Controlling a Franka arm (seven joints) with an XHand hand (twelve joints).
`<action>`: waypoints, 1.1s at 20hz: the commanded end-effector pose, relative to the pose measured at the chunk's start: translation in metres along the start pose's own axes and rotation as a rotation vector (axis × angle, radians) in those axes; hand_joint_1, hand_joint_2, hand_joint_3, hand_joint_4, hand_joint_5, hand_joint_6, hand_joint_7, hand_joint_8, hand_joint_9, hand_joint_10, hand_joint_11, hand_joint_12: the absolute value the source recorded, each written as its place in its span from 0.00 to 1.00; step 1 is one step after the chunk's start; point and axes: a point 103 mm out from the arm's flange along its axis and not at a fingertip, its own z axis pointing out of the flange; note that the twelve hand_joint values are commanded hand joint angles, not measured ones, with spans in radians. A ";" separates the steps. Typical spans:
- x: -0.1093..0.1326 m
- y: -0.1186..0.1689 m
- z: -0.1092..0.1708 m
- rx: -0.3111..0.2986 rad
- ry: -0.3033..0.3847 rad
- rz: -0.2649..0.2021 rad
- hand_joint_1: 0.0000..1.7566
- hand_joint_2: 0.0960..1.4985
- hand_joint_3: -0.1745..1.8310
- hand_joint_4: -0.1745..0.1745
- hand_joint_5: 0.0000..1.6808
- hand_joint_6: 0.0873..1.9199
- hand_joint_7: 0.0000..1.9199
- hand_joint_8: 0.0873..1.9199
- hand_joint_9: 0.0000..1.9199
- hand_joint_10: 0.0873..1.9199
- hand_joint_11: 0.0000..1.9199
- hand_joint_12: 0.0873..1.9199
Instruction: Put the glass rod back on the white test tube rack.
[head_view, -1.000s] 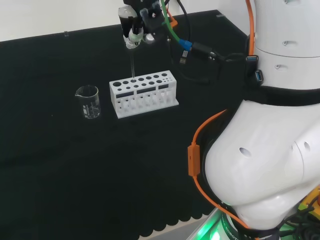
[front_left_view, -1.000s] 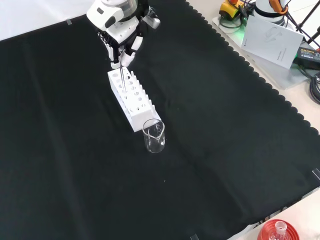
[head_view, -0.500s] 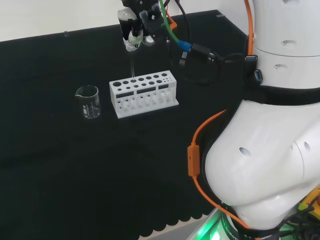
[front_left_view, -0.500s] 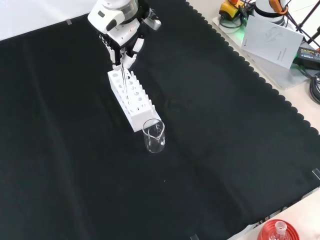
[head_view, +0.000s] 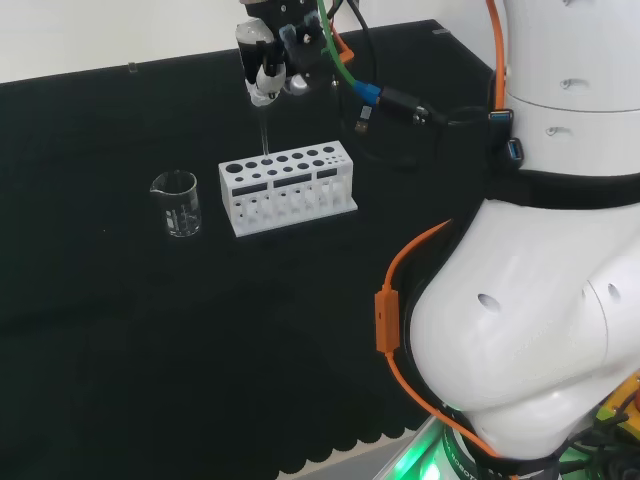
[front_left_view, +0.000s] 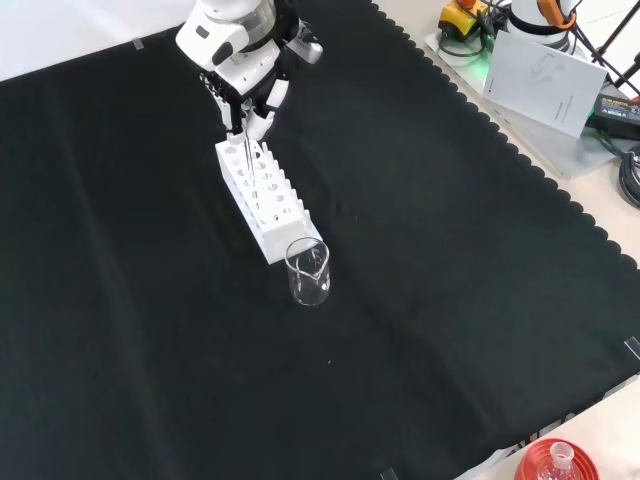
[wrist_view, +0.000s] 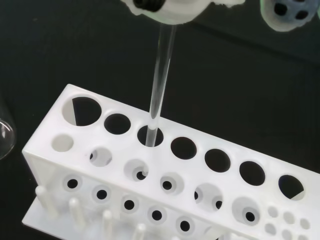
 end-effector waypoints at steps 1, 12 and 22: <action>-0.003 0.001 -0.002 0.036 0.012 -0.003 0.71 0.66 0.00 0.00 0.85 0.06 0.90 0.00 0.90 0.07 0.88 0.17; -0.016 -0.006 -0.004 0.072 0.087 0.001 0.58 0.57 0.00 0.00 0.35 0.44 0.84 0.00 0.96 0.00 0.98 0.13; -0.025 -0.018 -0.025 0.043 0.110 0.019 0.52 0.56 0.00 0.00 0.27 0.40 0.79 0.00 0.94 0.00 0.97 0.13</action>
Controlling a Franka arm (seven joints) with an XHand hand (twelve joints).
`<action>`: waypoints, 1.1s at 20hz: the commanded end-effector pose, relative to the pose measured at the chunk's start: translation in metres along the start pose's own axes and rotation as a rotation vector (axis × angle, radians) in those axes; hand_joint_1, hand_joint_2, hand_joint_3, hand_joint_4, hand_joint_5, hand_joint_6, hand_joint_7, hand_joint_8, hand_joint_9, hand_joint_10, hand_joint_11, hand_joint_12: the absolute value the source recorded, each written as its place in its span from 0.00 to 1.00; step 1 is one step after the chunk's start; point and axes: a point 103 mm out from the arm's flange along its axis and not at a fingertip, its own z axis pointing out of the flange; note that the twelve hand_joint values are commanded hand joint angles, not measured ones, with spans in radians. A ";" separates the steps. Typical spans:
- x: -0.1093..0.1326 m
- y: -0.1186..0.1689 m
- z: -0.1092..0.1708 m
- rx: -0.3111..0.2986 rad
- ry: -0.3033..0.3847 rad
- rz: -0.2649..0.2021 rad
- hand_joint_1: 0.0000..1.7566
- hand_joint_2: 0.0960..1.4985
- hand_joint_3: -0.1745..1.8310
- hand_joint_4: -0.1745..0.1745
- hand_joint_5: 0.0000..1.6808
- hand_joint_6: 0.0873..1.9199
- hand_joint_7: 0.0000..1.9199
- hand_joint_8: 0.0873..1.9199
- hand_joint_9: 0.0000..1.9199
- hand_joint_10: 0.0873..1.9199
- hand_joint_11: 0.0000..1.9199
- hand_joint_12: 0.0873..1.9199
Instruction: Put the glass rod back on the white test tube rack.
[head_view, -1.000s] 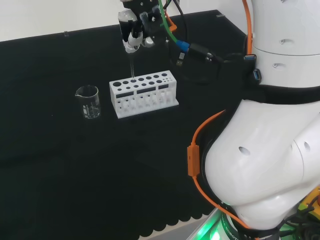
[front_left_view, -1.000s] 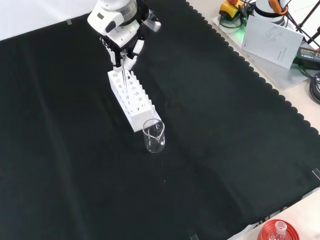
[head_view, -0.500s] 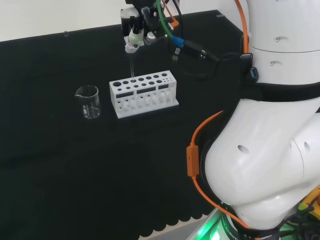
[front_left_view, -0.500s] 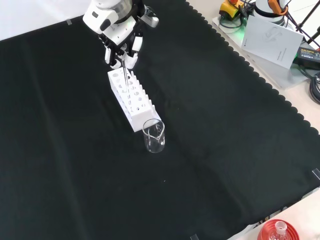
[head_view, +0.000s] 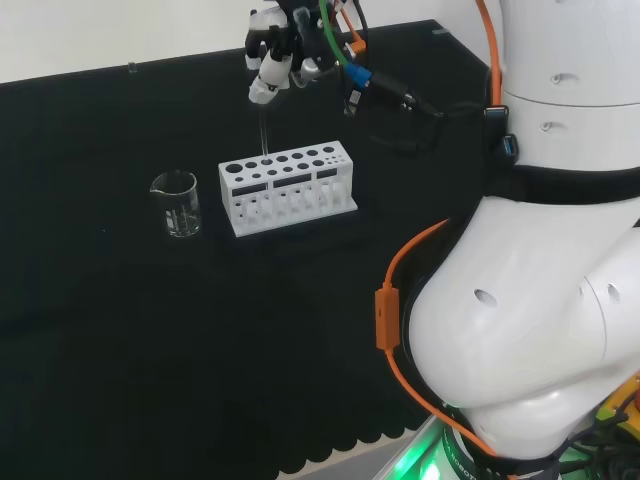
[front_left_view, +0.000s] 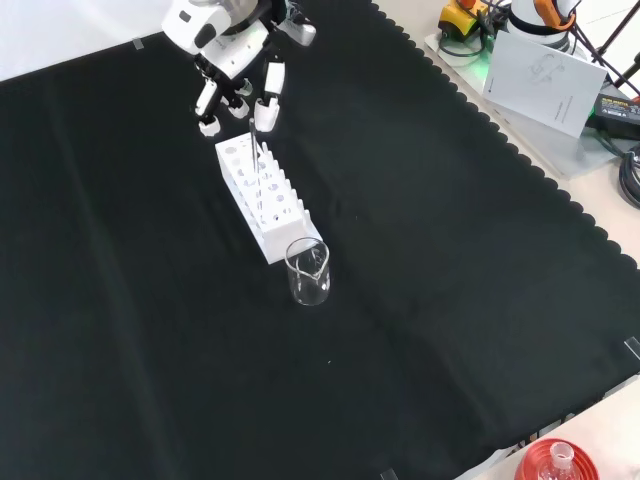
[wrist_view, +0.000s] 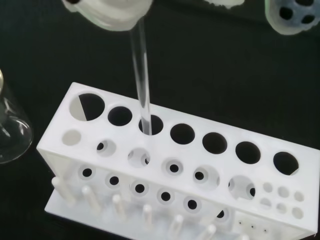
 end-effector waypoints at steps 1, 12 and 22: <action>-0.006 -0.012 -0.017 -0.022 0.014 0.017 0.52 0.56 0.00 0.00 0.27 0.40 0.79 0.00 0.94 0.00 0.97 0.13; -0.008 -0.042 -0.045 -0.087 0.029 0.022 0.52 0.57 0.00 0.00 0.29 0.39 0.79 0.00 0.95 0.00 0.97 0.13; -0.009 -0.064 -0.051 -0.103 0.044 0.038 0.53 0.58 0.00 0.00 0.30 0.39 0.79 0.00 0.96 0.00 0.97 0.14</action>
